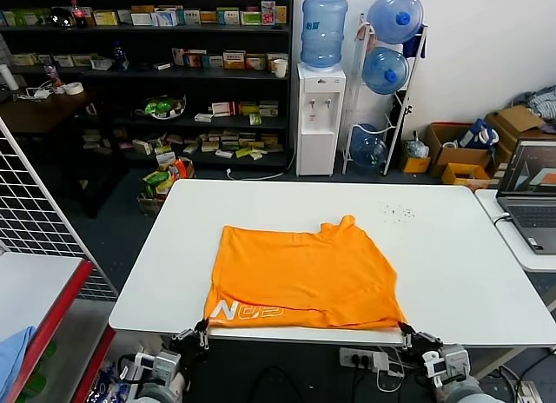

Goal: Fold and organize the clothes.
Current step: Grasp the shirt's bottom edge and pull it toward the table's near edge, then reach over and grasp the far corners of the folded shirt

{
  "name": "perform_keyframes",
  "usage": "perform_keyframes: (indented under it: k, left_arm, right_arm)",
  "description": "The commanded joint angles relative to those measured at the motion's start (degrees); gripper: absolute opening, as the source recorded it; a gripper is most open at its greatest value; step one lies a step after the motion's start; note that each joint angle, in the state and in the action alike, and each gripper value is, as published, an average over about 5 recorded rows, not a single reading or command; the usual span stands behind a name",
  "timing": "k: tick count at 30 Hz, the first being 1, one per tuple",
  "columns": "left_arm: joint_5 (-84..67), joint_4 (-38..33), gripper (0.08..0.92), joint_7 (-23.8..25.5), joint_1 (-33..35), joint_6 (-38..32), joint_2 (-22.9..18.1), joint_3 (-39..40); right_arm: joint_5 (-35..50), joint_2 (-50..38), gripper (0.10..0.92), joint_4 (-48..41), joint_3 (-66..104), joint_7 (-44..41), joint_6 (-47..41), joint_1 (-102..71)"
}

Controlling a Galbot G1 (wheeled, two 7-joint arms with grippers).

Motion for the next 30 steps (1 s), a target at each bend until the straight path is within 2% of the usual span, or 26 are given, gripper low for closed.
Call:
perform_keyframes:
  k: [1,6,11,16,21,24,30]
  left_arm:
    - [-0.2,-4.8,0.169,0.2,4.4,2.1,1.8,-0.5]
    - [-2.9,-6.6,0.315,0.1,0.5,3.7,3.3,-1.2]
    - [-3.9,-4.1,0.462,0.8,-6.7,3.0,3.2,-1.3]
    - [-4.1,3.6,0.601,1.9,-17.8,0.8,-1.0,1.0]
    - [-4.7,14.4,0.748,3.7,-29.7,-0.5,-5.8,3.4]
    - [-4.7,20.6,0.806,4.5,-35.1,-0.9,-7.5,5.5]
    - [-5.2,31.5,0.822,6.1,-43.0,-1.5,-9.9,9.6]
  right_arm:
    - [2.0,-1.6,0.225,4.8,1.6,0.9,-1.6,-3.3]
    - [6.1,-3.3,0.372,4.7,3.7,0.4,0.3,0.0]
    - [11.1,-4.6,0.511,-1.0,2.4,-1.2,5.0,9.2]
    - [14.4,-4.9,0.658,-11.6,-1.5,-2.6,5.7,21.8]
    - [16.7,-4.6,0.789,-20.7,-5.6,-5.2,3.7,33.6]
    - [17.2,-4.1,0.818,-25.7,-7.8,-7.4,1.8,38.9]
    - [16.4,-1.6,0.822,-36.4,-11.4,-11.7,-0.9,48.2]
